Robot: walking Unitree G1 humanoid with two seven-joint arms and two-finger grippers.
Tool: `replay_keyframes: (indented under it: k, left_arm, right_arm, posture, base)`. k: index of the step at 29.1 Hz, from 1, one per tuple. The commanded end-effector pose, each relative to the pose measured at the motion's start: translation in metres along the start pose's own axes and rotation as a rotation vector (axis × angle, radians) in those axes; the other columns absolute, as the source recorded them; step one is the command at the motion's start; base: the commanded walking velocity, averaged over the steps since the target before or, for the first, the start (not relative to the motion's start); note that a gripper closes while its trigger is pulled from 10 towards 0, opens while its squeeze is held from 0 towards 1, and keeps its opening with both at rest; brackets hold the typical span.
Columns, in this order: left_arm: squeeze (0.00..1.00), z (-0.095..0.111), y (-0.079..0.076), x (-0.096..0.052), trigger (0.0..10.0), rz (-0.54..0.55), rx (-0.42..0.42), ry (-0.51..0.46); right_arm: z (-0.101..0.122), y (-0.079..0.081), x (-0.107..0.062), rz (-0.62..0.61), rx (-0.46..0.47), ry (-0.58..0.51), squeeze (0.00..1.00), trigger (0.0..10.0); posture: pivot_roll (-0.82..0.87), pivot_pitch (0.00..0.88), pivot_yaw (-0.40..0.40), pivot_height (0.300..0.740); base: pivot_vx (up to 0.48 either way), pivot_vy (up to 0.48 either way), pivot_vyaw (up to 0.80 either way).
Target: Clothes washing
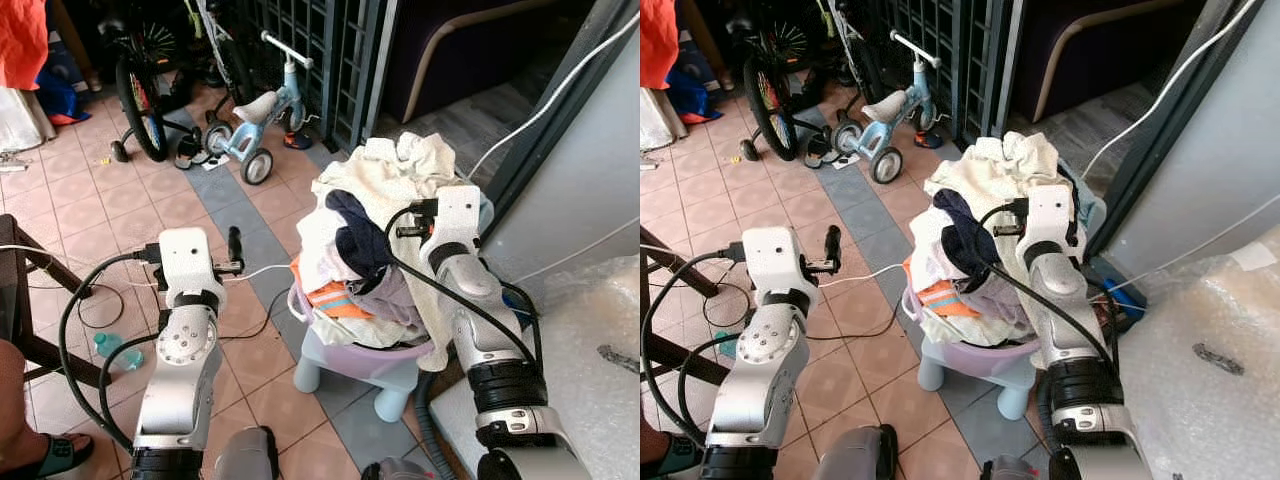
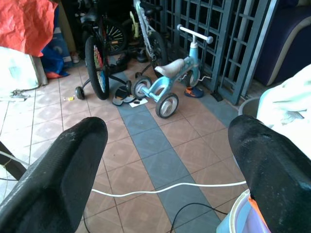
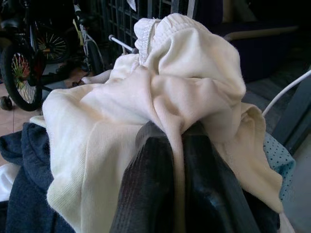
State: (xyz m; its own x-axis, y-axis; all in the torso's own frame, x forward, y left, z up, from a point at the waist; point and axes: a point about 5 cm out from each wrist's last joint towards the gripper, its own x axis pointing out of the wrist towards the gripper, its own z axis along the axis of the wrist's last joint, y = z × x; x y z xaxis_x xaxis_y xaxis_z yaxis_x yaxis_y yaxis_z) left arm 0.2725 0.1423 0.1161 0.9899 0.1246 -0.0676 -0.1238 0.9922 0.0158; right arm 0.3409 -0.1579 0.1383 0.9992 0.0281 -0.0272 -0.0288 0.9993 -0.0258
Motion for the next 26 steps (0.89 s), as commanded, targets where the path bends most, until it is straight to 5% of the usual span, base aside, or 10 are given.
replay_keyframes:
  k: [1, 11, 19, 22, 23, 25, 26]
  left_arm:
    - [0.0, 0.0, -0.002, 0.001, 10.0, -0.004, 0.014, -0.002]
    - [0.0, 0.004, 0.009, 0.006, 10.0, 0.07, 0.025, -0.039]
    - [0.0, 0.009, 0.008, 0.012, 10.0, 0.097, 0.026, -0.061]
    - [0.0, 0.009, 0.005, 0.012, 10.0, 0.093, 0.03, -0.068]
    - [0.0, 0.008, 0.004, 0.012, 10.0, 0.083, 0.027, -0.062]
    - [0.0, 0.007, 0.003, 0.012, 10.0, 0.077, 0.027, -0.058]
    - [0.0, 0.007, 0.003, 0.012, 10.0, 0.073, 0.03, -0.059]
  right_arm:
    - [0.014, -0.004, 0.002, -0.016, 0.01, -0.064, 0.0, 0.0]
    - [0.039, -0.018, 0.007, -0.074, -0.038, -0.177, 0.0, 0.0]
    - [0.097, -0.037, 0.019, -0.122, -0.115, -0.354, 0.0, 0.0]
    - [0.119, -0.064, 0.019, -0.298, -0.173, -0.412, 0.0, 0.0]
    - [0.145, -0.091, 0.017, -0.424, -0.194, -0.464, 0.0, 0.0]
    - [0.16, -0.108, 0.014, -0.497, -0.195, -0.495, 0.0, 0.0]
    - [0.177, -0.137, 0.007, -0.628, -0.184, -0.507, 0.0, 0.0]
  posture:
    - [0.07, 0.063, -0.014, 0.74]
    - [0.05, 0.052, -0.04, 0.74]
    - [0.05, 0.055, -0.05, 0.74]
    - [0.05, 0.053, -0.049, 0.74]
    - [0.04, 0.051, -0.042, 0.74]
    - [0.04, 0.05, -0.039, 0.74]
    - [0.04, 0.047, -0.035, 0.74]
  base:
    - [0.0, 0.0, 0.0]
    - [0.0, 0.0, 0.0]
    - [0.0, 0.0, 0.0]
    - [0.0, 0.0, 0.0]
    - [0.0, 0.0, 0.0]
    - [0.0, 0.0, 0.0]
    - [0.0, 0.0, 0.0]
